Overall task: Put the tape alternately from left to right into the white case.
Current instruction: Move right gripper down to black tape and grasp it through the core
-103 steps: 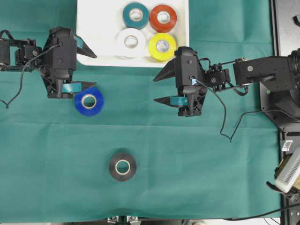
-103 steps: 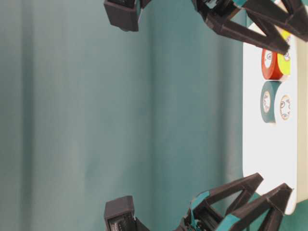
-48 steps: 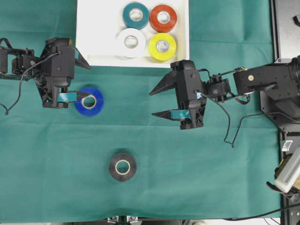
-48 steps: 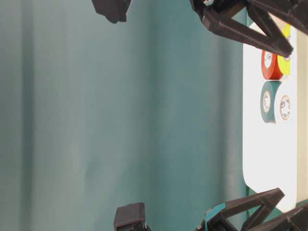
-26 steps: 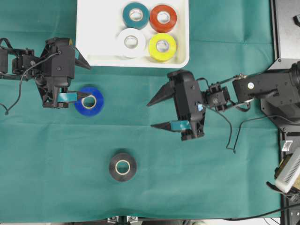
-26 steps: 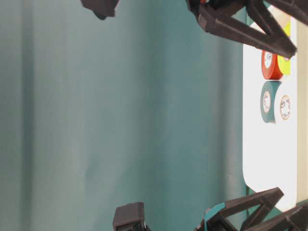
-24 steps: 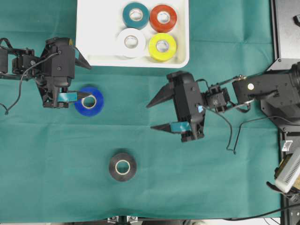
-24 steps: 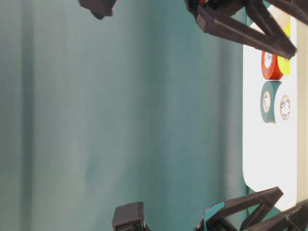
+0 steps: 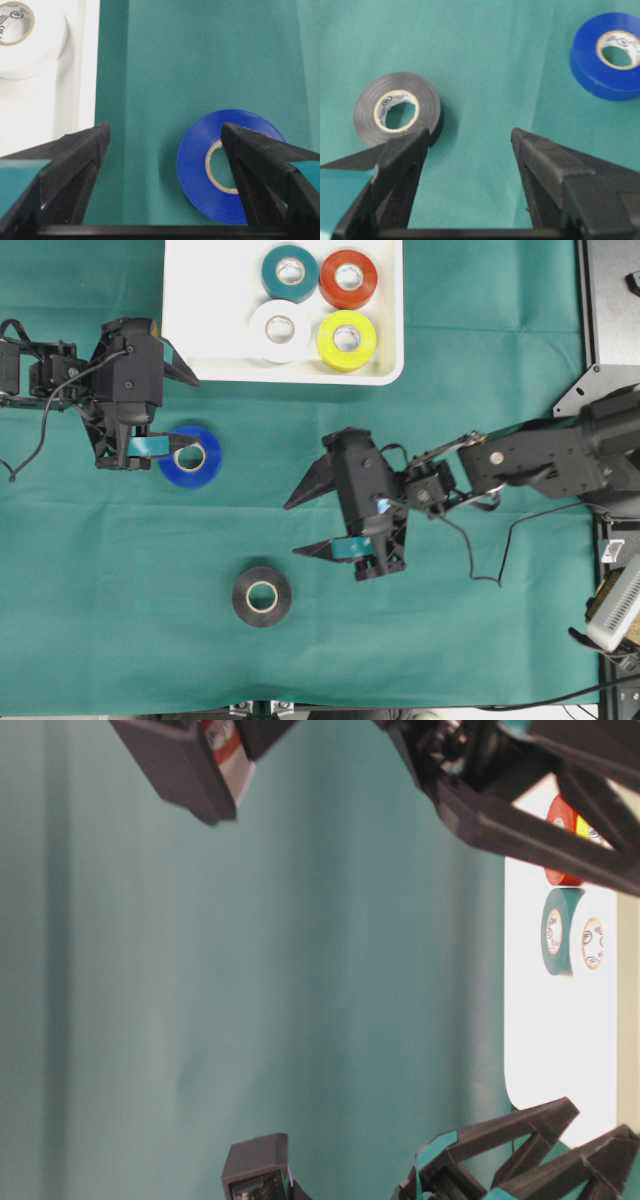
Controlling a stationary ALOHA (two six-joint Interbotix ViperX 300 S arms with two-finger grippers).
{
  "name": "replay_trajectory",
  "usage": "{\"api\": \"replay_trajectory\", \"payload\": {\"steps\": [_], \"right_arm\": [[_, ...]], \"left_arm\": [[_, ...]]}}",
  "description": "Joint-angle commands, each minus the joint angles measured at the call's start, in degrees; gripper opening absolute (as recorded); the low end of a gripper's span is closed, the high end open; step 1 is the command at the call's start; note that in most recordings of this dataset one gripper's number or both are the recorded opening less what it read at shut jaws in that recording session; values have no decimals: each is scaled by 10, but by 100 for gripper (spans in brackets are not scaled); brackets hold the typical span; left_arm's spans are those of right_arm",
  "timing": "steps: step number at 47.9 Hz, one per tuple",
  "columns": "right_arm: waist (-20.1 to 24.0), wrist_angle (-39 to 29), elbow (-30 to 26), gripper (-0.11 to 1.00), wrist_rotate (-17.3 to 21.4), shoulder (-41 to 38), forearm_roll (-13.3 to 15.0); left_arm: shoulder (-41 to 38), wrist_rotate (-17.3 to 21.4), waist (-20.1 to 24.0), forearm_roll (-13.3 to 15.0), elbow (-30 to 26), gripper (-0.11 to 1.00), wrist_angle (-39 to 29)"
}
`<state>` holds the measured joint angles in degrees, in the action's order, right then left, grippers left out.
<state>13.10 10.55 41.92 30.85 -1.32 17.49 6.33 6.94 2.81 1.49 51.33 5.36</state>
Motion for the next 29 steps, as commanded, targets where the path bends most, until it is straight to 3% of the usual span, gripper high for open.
{"api": "replay_trajectory", "payload": {"steps": [1,22,29], "right_arm": [[7,-7,-27,76,3,-8,0],[43,-138,-123,76,64,-83,0],[54,-158,-143,76,69,-95,0]], "left_arm": [[11,0,0,1,-8,62,3],[9,0,-1,1,-7,62,1],[9,0,0,1,-7,62,1]]}}
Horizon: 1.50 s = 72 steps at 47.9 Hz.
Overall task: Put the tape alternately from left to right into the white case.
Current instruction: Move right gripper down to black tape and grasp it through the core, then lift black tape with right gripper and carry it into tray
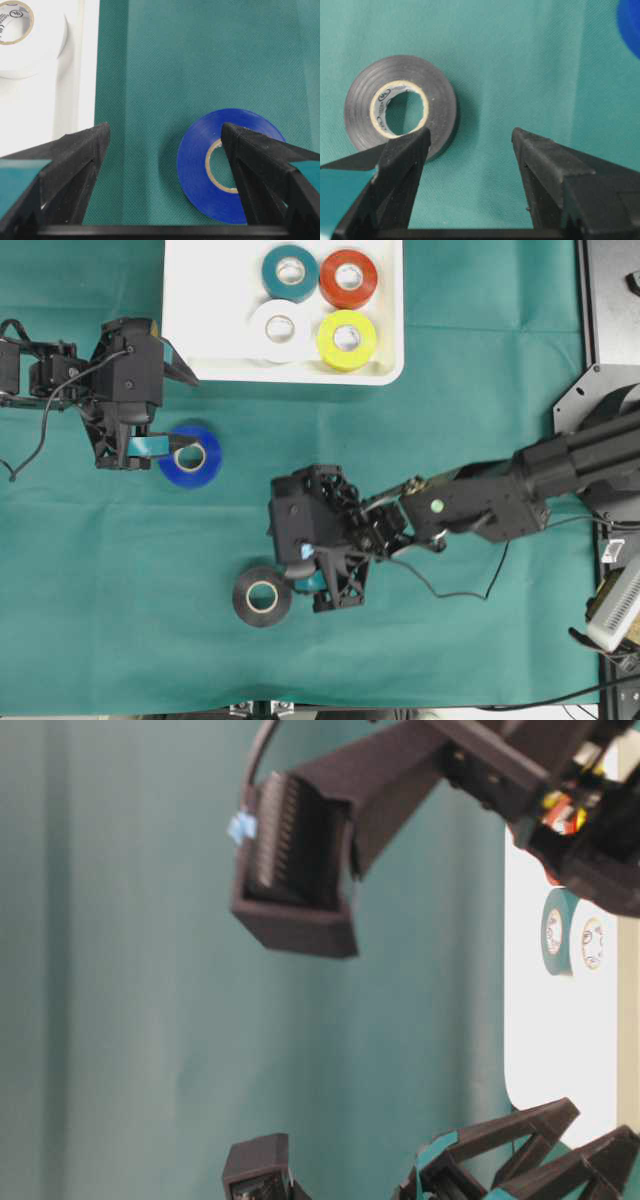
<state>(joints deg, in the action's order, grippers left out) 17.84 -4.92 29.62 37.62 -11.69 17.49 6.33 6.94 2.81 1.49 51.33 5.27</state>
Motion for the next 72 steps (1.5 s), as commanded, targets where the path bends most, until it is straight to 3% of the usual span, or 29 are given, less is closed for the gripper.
{"api": "replay_trajectory", "payload": {"steps": [1,32,58,63,70,72], "right_arm": [[7,-4,-22,76,1,7,0],[19,-11,-69,76,4,-41,-1],[19,-54,-94,74,32,-69,0],[19,-52,-100,65,31,-69,1],[23,-51,-111,30,28,-67,2],[24,-51,-113,25,28,-67,2]], "left_arm": [[9,0,-1,1,-7,62,2],[9,-1,-4,2,-4,62,2],[9,-1,-8,2,-7,62,2],[9,-1,-8,1,-7,62,2],[9,-1,-9,2,-5,62,2],[9,-1,-9,1,-4,62,2]]}}
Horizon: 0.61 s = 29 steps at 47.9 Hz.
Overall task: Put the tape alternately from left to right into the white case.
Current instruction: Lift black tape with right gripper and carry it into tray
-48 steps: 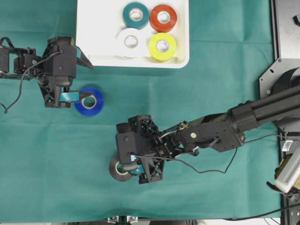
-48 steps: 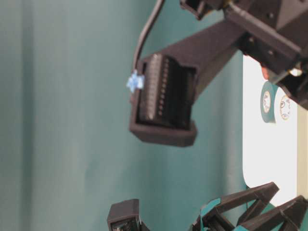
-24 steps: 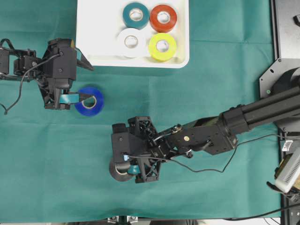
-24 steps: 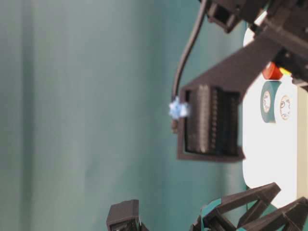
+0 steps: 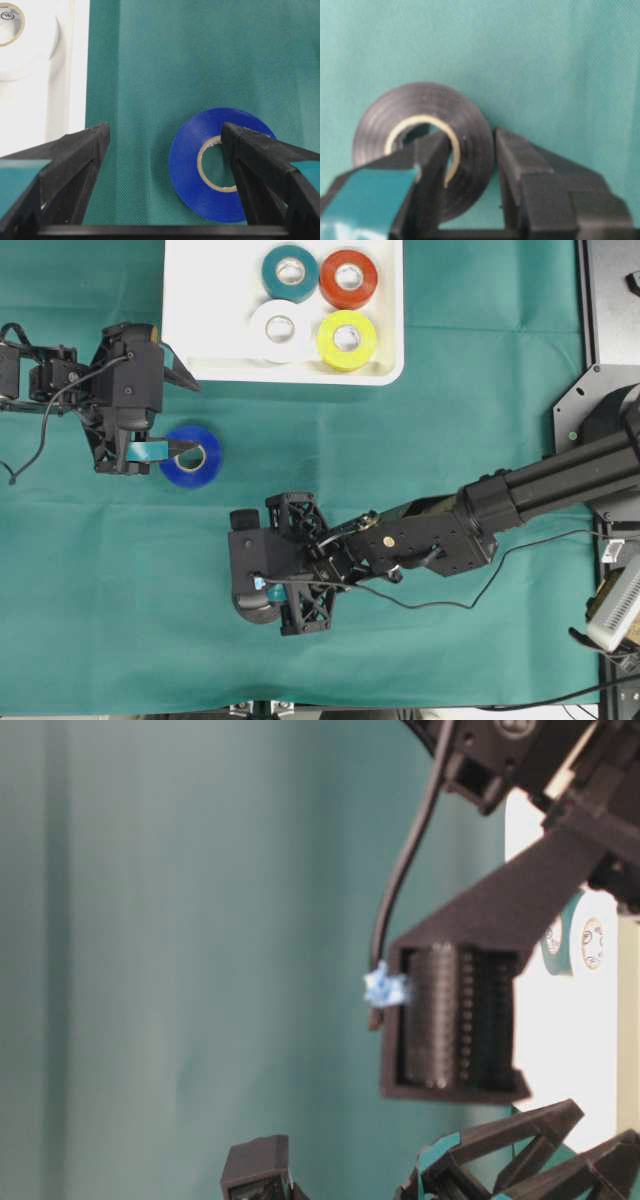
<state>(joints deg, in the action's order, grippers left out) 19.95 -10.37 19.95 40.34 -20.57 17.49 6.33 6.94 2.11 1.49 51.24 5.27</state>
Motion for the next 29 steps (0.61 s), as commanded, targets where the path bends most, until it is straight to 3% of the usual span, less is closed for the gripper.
{"api": "replay_trajectory", "payload": {"steps": [1,19,29], "right_arm": [[3,4,-17,25,1,23,2],[4,0,-17,25,-1,41,8],[1,-25,-12,24,1,76,42]], "left_arm": [[8,-1,-2,2,-4,62,2],[9,-1,-2,1,-5,62,2],[9,-1,-3,1,-4,62,2]]}}
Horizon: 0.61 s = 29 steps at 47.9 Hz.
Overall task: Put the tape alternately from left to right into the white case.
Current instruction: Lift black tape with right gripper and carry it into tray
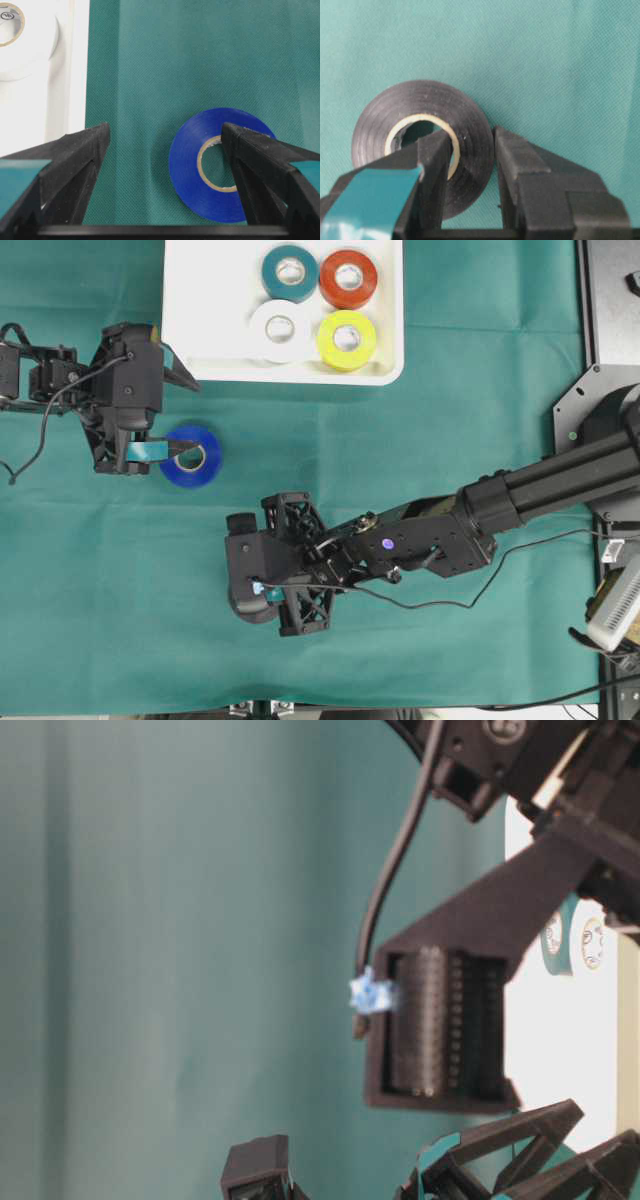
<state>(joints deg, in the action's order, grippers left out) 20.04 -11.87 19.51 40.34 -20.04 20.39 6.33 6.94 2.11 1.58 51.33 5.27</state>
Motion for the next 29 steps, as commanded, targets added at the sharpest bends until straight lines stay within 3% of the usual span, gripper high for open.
{"api": "replay_trajectory", "payload": {"steps": [1,14,29], "right_arm": [[-1,-18,-7,24,1,74,17],[-25,-113,-7,25,3,105,33],[-72,-136,4,24,3,133,48]], "left_arm": [[9,-1,-3,0,-5,62,2],[9,-1,-4,1,-5,62,2],[9,-1,-10,0,-5,62,2]]}}
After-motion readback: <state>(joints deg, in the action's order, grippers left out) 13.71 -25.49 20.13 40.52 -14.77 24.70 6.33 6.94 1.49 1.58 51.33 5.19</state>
